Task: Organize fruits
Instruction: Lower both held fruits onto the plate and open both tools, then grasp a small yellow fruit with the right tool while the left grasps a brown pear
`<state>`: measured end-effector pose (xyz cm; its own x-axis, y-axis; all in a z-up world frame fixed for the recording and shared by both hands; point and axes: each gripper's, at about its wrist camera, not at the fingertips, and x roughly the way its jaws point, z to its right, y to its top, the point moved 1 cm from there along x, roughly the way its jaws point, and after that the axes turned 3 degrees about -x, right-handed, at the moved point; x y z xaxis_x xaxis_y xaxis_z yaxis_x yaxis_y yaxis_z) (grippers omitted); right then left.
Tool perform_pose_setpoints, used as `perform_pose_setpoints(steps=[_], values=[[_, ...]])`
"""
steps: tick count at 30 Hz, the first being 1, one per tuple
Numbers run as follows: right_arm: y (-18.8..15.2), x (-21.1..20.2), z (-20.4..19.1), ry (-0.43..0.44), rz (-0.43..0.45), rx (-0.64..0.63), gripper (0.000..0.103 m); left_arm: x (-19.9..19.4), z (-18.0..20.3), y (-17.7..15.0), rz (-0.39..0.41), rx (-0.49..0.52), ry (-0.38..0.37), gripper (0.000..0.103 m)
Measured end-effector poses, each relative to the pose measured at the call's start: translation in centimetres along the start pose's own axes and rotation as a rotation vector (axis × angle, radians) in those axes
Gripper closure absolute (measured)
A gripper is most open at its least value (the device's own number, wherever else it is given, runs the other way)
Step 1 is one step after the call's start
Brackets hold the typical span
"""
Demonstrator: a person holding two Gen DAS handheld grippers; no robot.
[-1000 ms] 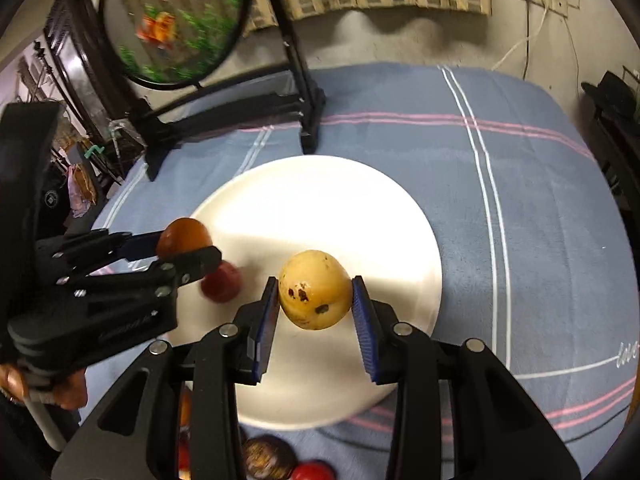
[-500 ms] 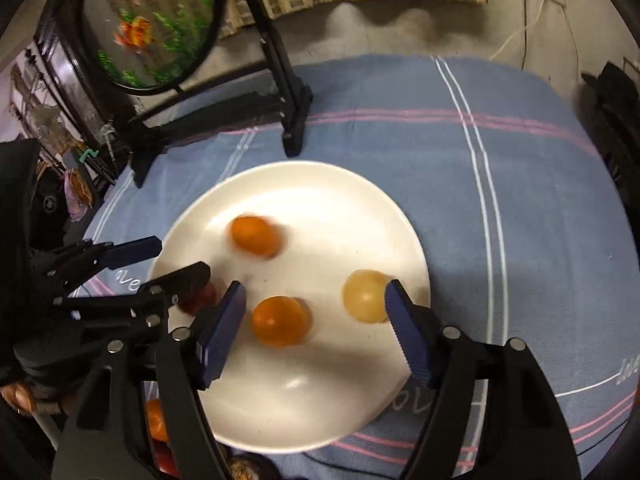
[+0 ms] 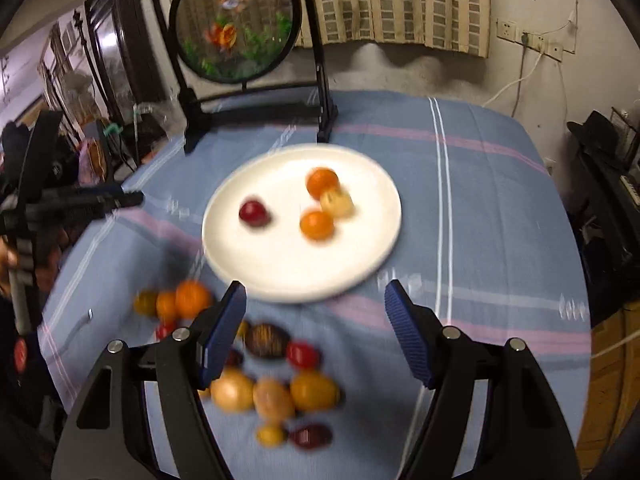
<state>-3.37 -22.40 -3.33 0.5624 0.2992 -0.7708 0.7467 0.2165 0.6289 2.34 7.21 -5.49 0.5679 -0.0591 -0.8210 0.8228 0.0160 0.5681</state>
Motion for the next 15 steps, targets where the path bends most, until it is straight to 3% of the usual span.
perform_pose_setpoints(steps=[5, 8, 13, 15], values=[[-6.0, -0.8, -1.2, -0.006, -0.078, 0.013, 0.031, -0.7, 1.0, -5.4, -0.070, 0.008, -0.062, 0.035], [-9.4, 0.5, -2.5, -0.040, -0.165, -0.039, 0.039, -0.5, 2.2, -8.3, -0.129, 0.044, -0.103, 0.035], [-11.8, 1.8, -3.4, -0.049, -0.217, -0.093, 0.050, -1.0, 4.1, -12.0, -0.180, 0.114, -0.142, 0.035], [-11.8, 1.8, -3.5, 0.010, -0.230, -0.050, 0.052, -1.0, 5.2, -13.1, -0.209, 0.134, -0.164, 0.035]])
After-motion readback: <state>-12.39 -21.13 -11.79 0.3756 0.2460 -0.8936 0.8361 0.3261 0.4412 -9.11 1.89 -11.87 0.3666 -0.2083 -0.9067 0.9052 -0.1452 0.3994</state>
